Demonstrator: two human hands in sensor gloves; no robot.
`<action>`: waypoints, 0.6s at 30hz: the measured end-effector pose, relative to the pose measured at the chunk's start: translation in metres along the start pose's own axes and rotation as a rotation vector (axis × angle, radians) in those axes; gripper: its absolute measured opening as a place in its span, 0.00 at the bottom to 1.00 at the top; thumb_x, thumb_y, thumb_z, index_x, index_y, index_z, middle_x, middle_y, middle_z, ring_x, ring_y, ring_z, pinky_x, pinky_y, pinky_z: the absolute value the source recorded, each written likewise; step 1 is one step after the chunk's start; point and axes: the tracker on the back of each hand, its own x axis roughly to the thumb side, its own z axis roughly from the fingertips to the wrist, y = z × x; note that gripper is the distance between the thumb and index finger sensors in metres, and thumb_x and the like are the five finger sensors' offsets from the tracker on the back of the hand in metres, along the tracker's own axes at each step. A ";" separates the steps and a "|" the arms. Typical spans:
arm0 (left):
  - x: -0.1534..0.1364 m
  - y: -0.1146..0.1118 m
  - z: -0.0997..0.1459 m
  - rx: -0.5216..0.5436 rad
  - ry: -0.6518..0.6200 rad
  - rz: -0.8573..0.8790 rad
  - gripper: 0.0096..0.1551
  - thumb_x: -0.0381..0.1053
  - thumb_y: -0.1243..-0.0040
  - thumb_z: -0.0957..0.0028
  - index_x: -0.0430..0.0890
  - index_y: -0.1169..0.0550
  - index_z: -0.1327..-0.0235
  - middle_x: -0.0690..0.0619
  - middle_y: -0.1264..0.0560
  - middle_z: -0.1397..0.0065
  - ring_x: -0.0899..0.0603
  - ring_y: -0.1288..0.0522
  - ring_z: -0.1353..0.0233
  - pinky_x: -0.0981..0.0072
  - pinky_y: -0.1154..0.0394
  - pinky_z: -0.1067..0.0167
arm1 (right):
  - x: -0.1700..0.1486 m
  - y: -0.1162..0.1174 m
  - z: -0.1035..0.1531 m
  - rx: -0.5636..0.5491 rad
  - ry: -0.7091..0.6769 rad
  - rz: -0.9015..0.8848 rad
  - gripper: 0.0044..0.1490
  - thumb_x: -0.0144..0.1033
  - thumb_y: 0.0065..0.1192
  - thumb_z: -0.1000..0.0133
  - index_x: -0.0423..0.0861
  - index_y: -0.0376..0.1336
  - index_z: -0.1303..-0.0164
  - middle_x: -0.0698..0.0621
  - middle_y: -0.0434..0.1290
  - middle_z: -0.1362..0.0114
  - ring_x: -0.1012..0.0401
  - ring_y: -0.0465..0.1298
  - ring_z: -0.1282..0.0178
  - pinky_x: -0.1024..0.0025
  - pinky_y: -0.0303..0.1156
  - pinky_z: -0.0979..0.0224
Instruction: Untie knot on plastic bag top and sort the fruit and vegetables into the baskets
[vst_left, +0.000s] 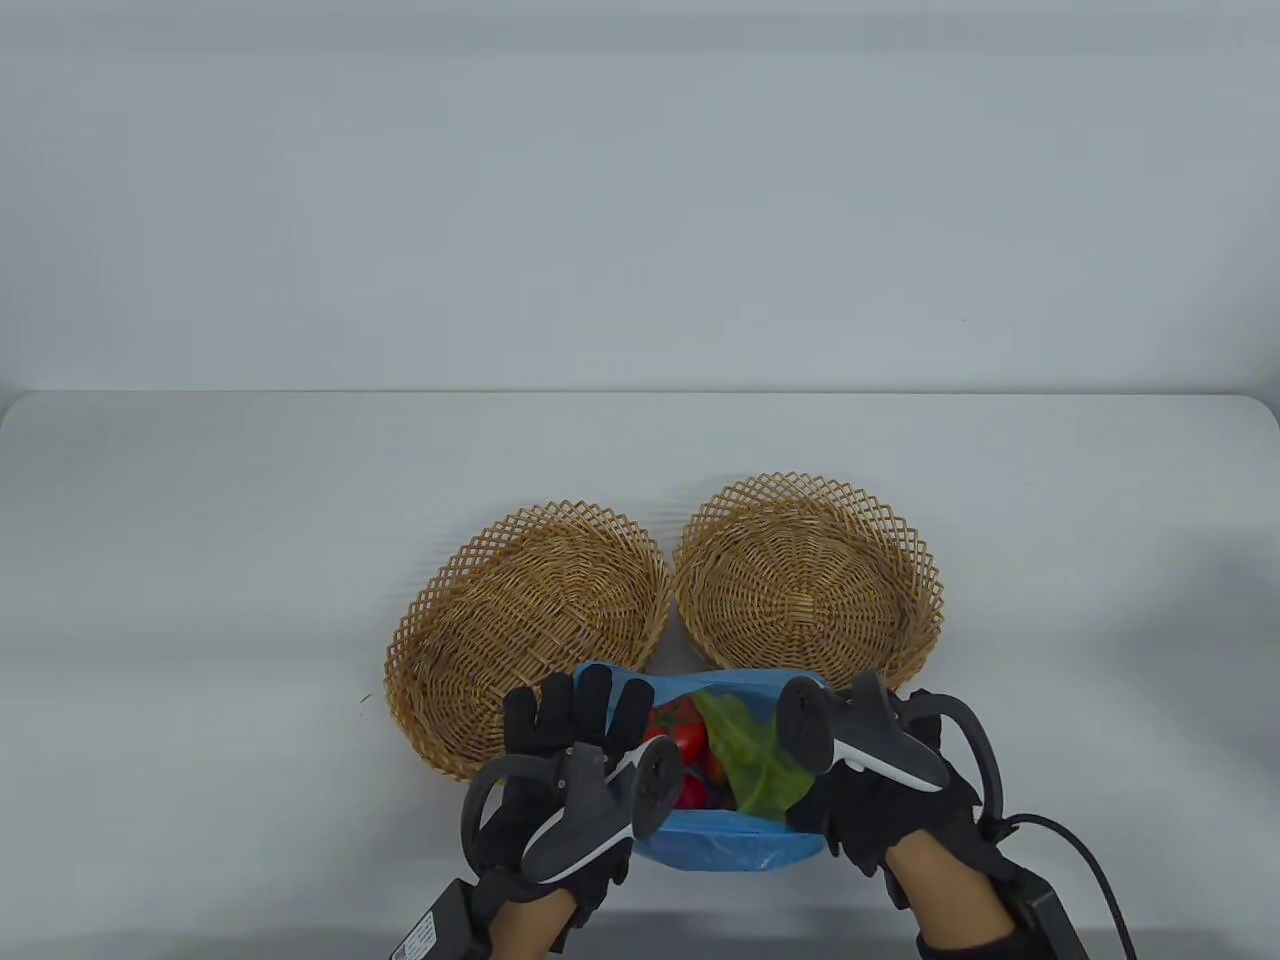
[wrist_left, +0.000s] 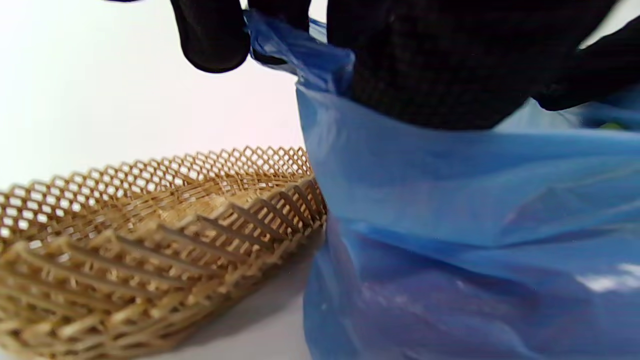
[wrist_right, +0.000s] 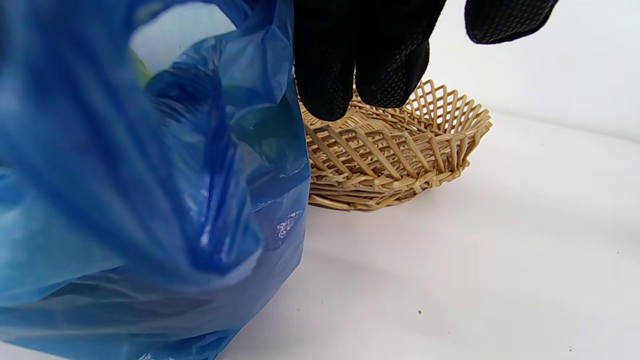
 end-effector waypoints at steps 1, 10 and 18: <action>-0.003 -0.001 -0.001 -0.025 -0.008 0.044 0.56 0.52 0.25 0.58 0.53 0.45 0.20 0.42 0.45 0.13 0.29 0.39 0.17 0.26 0.49 0.24 | 0.000 0.000 0.000 0.001 -0.001 0.005 0.74 0.59 0.80 0.61 0.46 0.39 0.18 0.37 0.60 0.16 0.37 0.58 0.18 0.24 0.46 0.24; -0.023 -0.007 -0.010 -0.022 0.143 0.190 0.57 0.69 0.35 0.58 0.49 0.45 0.20 0.51 0.22 0.35 0.38 0.22 0.34 0.32 0.45 0.22 | 0.004 -0.001 0.002 -0.013 -0.004 0.041 0.70 0.60 0.79 0.61 0.48 0.43 0.18 0.37 0.59 0.15 0.36 0.57 0.17 0.24 0.45 0.24; -0.045 0.014 0.003 0.132 0.167 0.494 0.45 0.68 0.35 0.55 0.63 0.38 0.24 0.60 0.35 0.16 0.36 0.37 0.14 0.30 0.52 0.20 | 0.004 0.000 0.002 -0.009 -0.006 0.042 0.70 0.60 0.79 0.61 0.49 0.44 0.18 0.37 0.59 0.15 0.36 0.56 0.17 0.24 0.45 0.24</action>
